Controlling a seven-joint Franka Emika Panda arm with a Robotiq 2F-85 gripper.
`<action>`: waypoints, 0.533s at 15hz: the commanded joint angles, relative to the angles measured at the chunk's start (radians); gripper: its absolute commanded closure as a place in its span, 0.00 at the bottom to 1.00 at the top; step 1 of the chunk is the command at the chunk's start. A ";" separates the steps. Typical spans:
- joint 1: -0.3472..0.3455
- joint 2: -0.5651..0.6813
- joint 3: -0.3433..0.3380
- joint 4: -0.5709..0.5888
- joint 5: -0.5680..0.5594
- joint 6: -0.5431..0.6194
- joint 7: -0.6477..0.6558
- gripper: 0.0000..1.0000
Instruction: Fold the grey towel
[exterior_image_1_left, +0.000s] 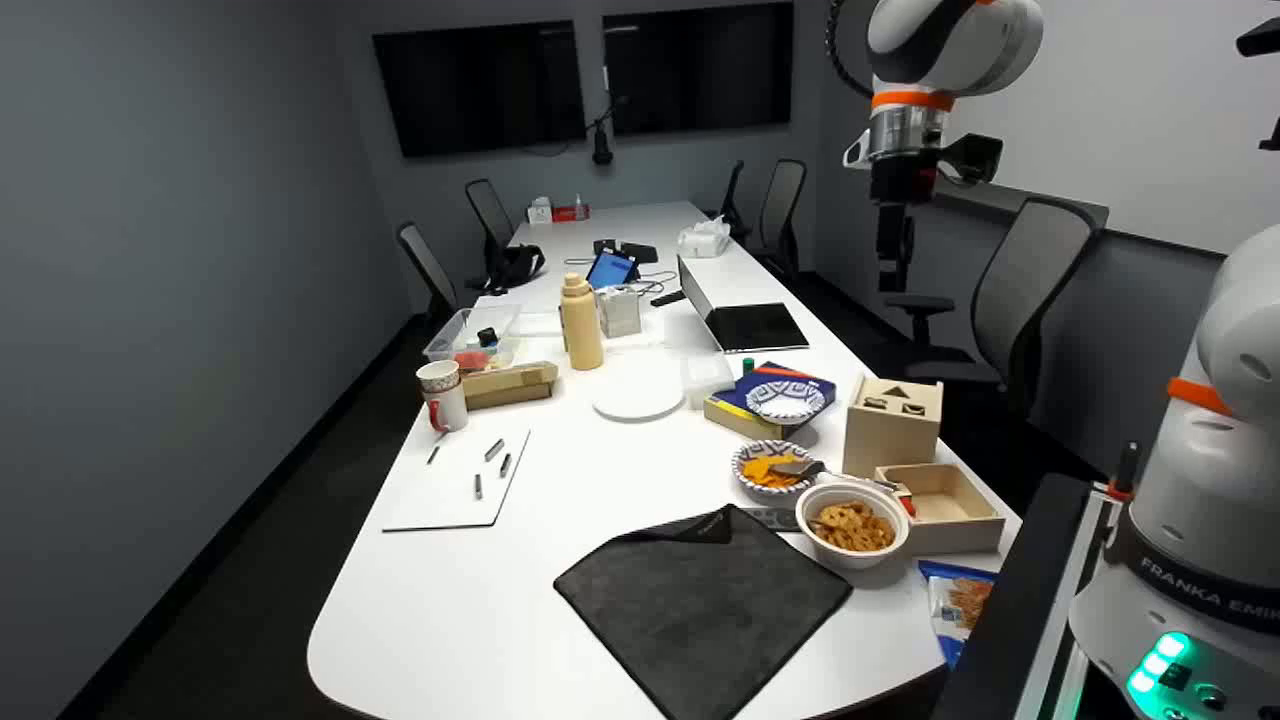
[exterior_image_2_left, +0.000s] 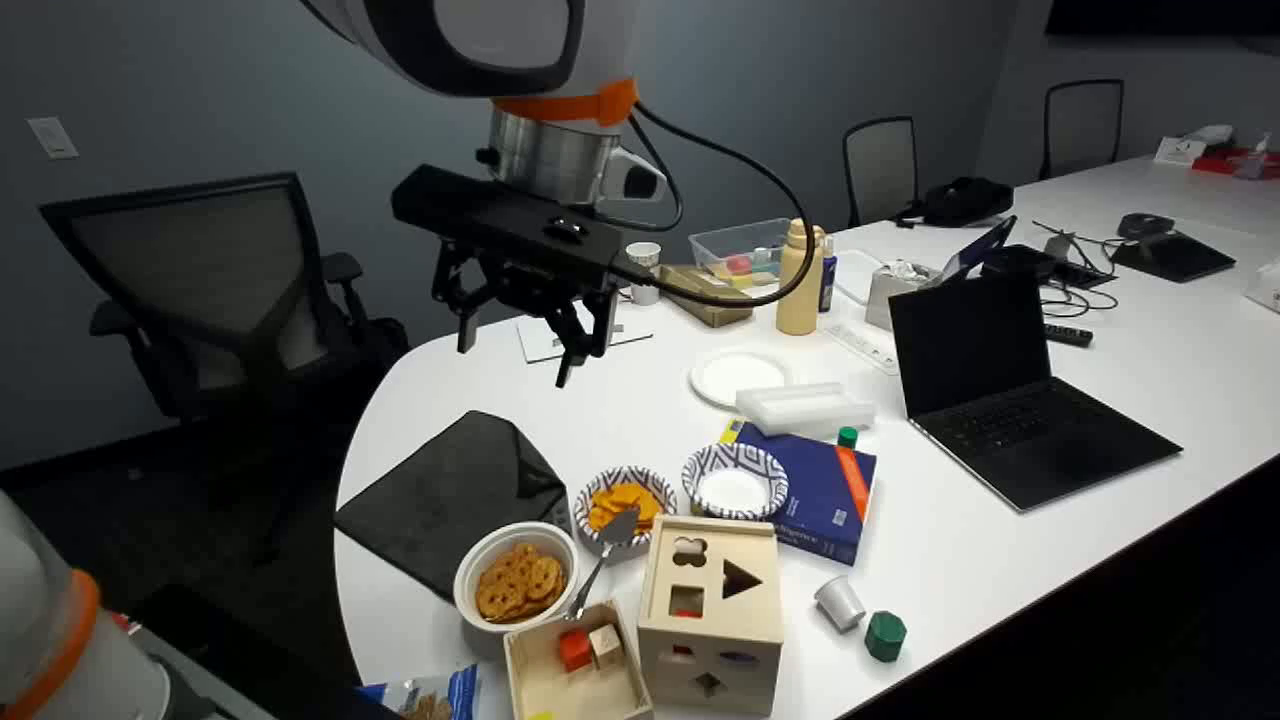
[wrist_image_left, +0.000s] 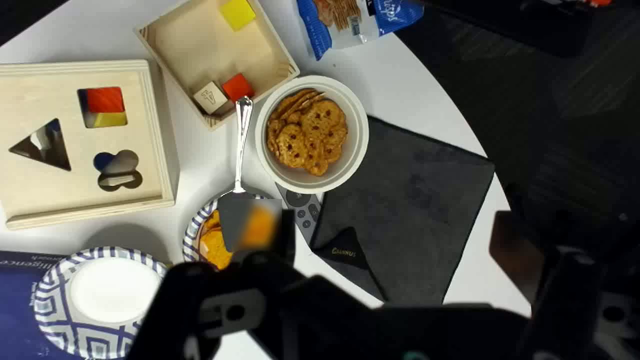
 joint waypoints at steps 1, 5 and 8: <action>-0.045 0.009 0.042 0.002 0.018 -0.003 -0.017 0.00; -0.045 0.009 0.042 0.004 0.018 -0.003 -0.017 0.00; -0.014 0.088 0.057 -0.013 0.133 0.110 -0.011 0.00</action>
